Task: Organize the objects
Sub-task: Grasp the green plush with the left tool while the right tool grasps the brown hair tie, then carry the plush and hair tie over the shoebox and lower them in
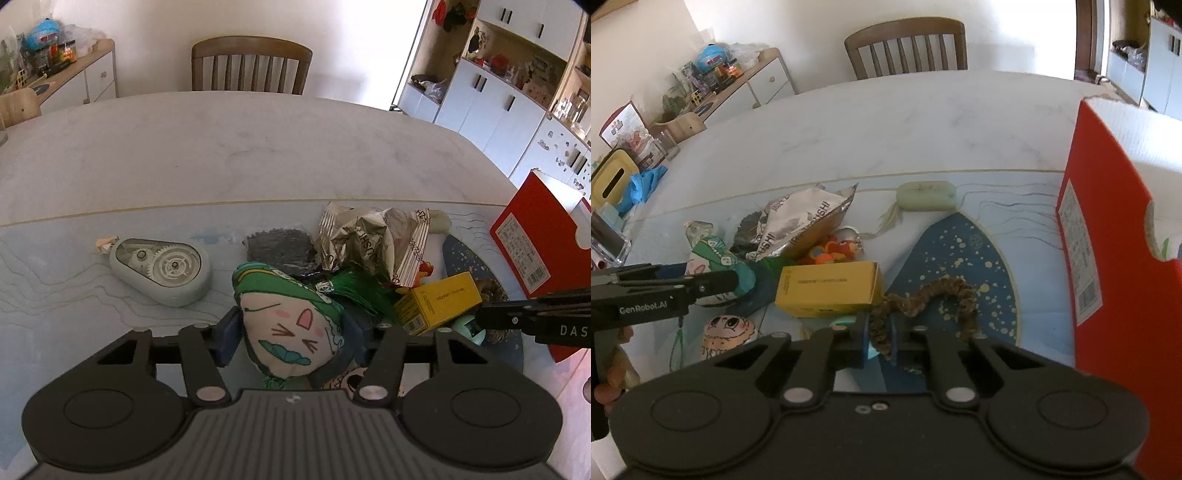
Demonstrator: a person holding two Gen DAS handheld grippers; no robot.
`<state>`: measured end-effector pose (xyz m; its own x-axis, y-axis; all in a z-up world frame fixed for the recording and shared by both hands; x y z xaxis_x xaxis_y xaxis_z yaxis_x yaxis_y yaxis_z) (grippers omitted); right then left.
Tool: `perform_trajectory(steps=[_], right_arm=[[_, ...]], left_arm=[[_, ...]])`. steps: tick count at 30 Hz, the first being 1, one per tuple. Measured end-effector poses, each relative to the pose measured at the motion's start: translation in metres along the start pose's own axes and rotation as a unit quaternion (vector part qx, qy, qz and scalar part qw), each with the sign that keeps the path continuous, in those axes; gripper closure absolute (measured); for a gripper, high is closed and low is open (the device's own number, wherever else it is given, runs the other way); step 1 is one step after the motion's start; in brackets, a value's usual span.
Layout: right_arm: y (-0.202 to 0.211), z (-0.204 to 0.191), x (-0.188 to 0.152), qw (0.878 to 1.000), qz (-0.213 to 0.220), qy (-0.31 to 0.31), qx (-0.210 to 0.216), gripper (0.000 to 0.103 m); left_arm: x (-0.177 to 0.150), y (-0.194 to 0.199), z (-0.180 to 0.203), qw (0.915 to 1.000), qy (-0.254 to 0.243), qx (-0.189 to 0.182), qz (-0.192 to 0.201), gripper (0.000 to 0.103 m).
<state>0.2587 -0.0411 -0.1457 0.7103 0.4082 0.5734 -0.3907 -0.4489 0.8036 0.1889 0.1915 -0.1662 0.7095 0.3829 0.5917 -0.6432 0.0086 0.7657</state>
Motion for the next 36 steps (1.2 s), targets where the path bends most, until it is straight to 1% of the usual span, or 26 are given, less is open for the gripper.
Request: perform_trajectory(steps=[5, 10, 14, 22, 27, 30, 36], right_arm=[[0.012, 0.003, 0.001, 1.000, 0.014, 0.001, -0.008, 0.096], [0.029, 0.009, -0.001, 1.000, 0.023, -0.013, -0.013, 0.097], [0.043, 0.016, -0.004, 0.999, 0.032, -0.038, 0.001, 0.097], [0.084, 0.015, -0.008, 0.996, 0.064, -0.051, 0.026, 0.097], [0.114, 0.016, -0.009, 0.993, 0.089, -0.061, 0.042, 0.097], [0.128, 0.019, -0.009, 0.992, 0.097, -0.065, 0.047, 0.097], [0.154, 0.029, -0.014, 0.990, 0.112, -0.071, 0.045, 0.097]], left_arm=[[0.000, 0.009, 0.004, 1.0000, -0.001, 0.001, 0.004, 0.050], [0.001, 0.024, 0.008, 1.0000, -0.002, 0.002, 0.002, 0.050], [0.001, 0.039, 0.012, 0.9999, -0.008, 0.011, 0.000, 0.050], [0.003, 0.071, 0.015, 0.9999, 0.000, 0.003, 0.014, 0.050], [0.001, 0.093, 0.020, 0.9995, 0.002, -0.005, 0.032, 0.050], [0.000, 0.105, 0.028, 0.9993, 0.007, -0.017, 0.032, 0.050], [0.001, 0.124, 0.058, 0.9986, -0.005, -0.042, 0.032, 0.050]])
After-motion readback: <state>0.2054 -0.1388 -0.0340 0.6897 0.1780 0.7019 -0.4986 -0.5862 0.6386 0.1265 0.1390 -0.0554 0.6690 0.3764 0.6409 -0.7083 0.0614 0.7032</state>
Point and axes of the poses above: each gripper's, at about its wrist camera, not at the fingertips, and y roughly against the way its jaws point, z to its right, x to its top, the point moved 2 cm from there along -y, roughly the way its jaws point, and after that the axes turned 9 degrees about y, right-handed, at the moved point
